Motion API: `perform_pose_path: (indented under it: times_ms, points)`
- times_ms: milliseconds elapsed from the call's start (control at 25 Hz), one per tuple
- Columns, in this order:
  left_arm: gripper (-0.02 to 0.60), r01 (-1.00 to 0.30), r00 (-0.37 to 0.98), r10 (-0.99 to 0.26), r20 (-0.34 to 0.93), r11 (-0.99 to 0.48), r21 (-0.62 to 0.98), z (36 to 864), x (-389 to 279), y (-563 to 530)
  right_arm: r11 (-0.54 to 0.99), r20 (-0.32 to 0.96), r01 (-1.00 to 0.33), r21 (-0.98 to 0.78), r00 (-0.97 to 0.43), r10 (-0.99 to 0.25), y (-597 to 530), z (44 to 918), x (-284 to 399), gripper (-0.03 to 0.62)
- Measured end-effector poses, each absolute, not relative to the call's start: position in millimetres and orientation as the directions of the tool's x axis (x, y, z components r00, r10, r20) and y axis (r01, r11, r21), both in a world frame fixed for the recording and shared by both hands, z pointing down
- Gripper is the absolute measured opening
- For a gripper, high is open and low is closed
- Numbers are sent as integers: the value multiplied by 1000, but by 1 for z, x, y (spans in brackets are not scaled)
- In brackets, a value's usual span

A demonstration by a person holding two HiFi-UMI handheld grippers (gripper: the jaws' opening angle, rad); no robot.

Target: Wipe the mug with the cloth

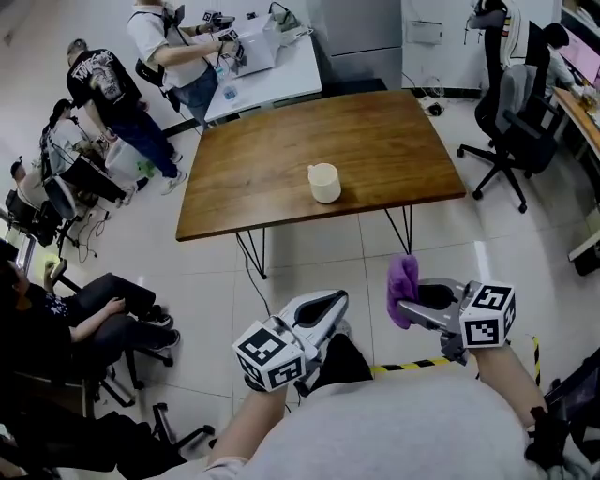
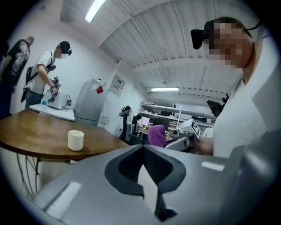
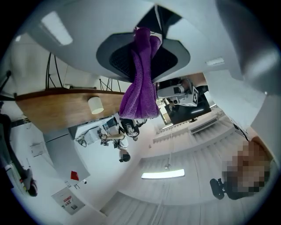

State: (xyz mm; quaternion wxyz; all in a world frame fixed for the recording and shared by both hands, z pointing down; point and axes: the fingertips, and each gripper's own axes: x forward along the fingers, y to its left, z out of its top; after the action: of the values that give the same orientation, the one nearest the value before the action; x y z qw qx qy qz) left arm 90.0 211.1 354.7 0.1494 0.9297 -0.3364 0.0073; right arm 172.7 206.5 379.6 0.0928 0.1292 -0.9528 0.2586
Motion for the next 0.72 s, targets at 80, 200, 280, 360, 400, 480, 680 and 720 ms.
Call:
perform_pose_path:
  times_ms: [80, 200, 280, 360, 400, 480, 680, 720]
  points:
    - [9, -628, 775, -616, 137, -732, 262, 361, 112, 268, 829, 230, -300, -472, -950, -213, 257, 379, 198, 107]
    - [9, -631, 774, -613, 158, -733, 254, 346, 129, 320, 831, 201, -303, -467, -951, -234, 308, 359, 219, 107]
    - [9, -635, 771, -617, 157, -729, 254, 333, 134, 340, 834, 194, -302, -461, -952, -237, 333, 347, 223, 107]
    - [9, -640, 767, -620, 163, -727, 248, 326, 139, 354, 833, 193, -300, -464, -952, -235, 354, 341, 226, 107]
    - [9, -645, 764, -622, 172, -726, 240, 324, 141, 360, 832, 197, -302, -466, -952, -235, 362, 340, 228, 107]
    - [9, -649, 761, -623, 183, -725, 231, 322, 145, 369, 827, 213, -312, -468, -948, -237, 374, 342, 229, 107]
    - [9, -640, 768, -615, 179, -724, 258, 319, 135, 393, 819, 216, -313, -481, -948, -236, 391, 342, 213, 107]
    - [9, -639, 769, -613, 182, -724, 261, 319, 131, 397, 820, 217, -310, -481, -948, -231, 394, 342, 207, 107]
